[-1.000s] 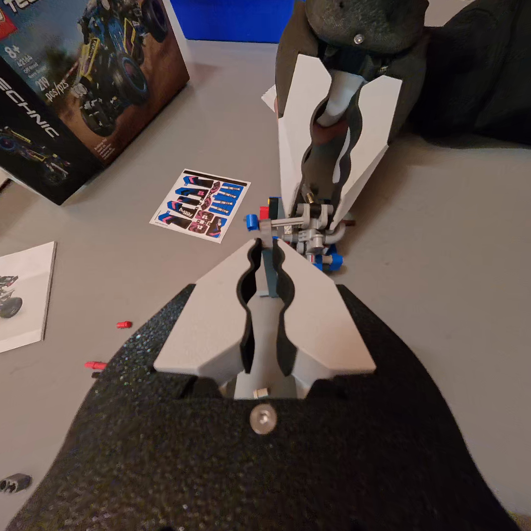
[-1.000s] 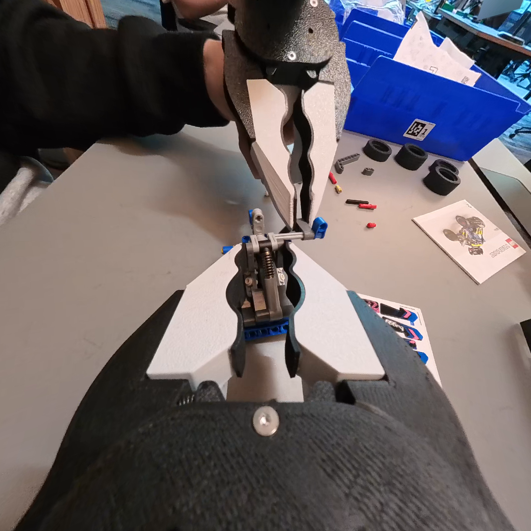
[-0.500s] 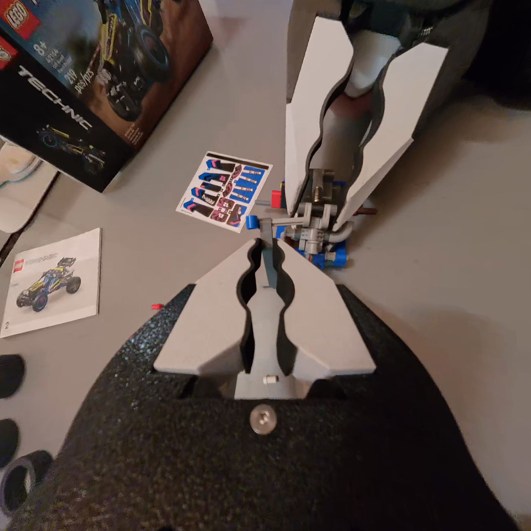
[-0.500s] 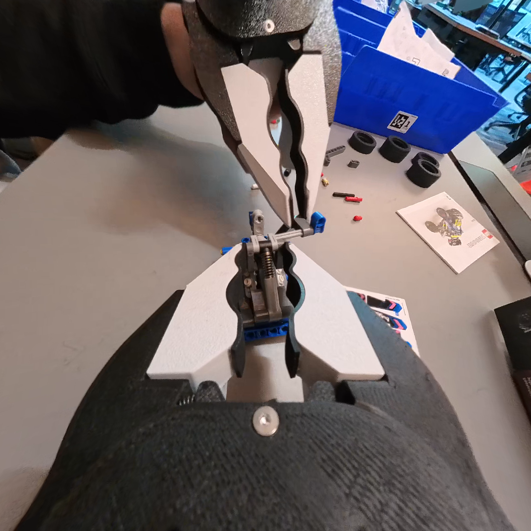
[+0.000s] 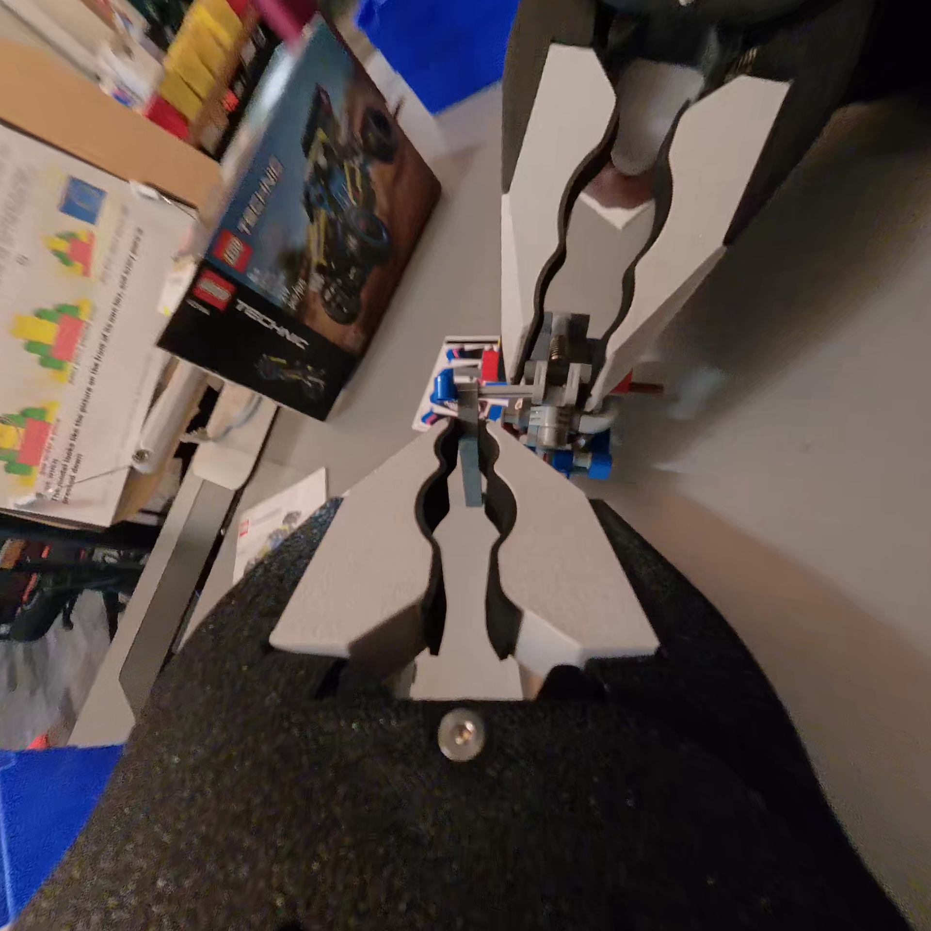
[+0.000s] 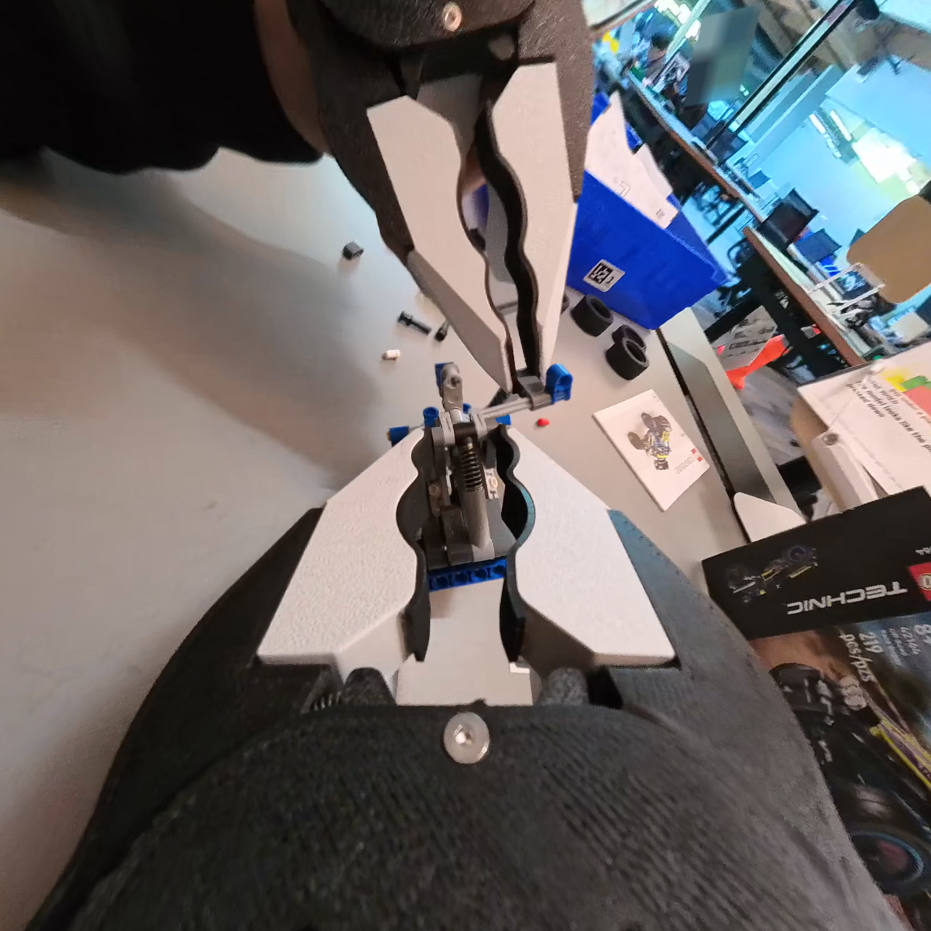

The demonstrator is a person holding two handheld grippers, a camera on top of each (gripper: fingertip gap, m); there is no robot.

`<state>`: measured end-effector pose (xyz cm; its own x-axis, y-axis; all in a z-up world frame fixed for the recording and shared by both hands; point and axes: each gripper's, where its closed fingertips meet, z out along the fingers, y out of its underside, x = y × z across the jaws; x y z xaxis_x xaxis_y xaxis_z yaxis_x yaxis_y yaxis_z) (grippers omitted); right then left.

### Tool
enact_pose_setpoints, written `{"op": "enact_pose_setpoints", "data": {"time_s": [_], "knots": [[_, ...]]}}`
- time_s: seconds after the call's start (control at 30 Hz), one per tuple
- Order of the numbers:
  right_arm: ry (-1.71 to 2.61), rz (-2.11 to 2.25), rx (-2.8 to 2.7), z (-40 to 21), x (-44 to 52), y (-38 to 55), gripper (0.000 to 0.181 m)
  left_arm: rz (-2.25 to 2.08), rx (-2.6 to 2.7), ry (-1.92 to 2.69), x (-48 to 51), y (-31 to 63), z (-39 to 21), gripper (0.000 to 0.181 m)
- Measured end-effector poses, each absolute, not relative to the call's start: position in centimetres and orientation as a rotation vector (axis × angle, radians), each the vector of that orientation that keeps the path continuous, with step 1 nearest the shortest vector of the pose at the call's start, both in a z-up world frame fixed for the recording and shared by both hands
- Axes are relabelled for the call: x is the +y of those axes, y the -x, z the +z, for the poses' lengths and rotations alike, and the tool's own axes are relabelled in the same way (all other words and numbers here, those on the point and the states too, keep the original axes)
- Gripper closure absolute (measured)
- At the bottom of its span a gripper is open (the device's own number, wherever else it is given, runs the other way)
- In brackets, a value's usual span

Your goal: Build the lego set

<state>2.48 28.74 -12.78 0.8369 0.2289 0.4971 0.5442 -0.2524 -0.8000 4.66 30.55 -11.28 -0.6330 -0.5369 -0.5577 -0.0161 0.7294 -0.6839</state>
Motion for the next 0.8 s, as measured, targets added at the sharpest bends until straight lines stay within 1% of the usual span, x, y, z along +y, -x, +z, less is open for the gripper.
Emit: {"op": "enact_pose_setpoints", "data": {"time_s": [0.07, 0.23, 0.4, 0.57, 0.8], "knots": [[1.817, -0.373, -0.571, -12.2, 28.8, -2.7, 0.158, -0.851, 2.077, 0.391, 30.7, -4.9, -10.7, 0.177], [1.795, -0.553, -0.559, -11.5, 29.3, -3.5, 0.158, -0.704, 1.973, 0.331, 30.9, -5.3, -9.5, 0.177], [1.782, -0.791, -0.613, -11.7, 29.3, -4.0, 0.158, -0.666, 1.929, 0.299, 30.7, -5.1, -9.3, 0.177], [1.731, -0.803, -0.620, -10.8, 29.0, -3.1, 0.158, -0.734, 1.922, 0.248, 30.3, -4.3, -8.4, 0.177], [1.795, -0.855, -0.730, -9.0, 27.9, -2.0, 0.159, -0.658, 1.959, 0.131, 29.2, -3.5, -6.7, 0.177]]}}
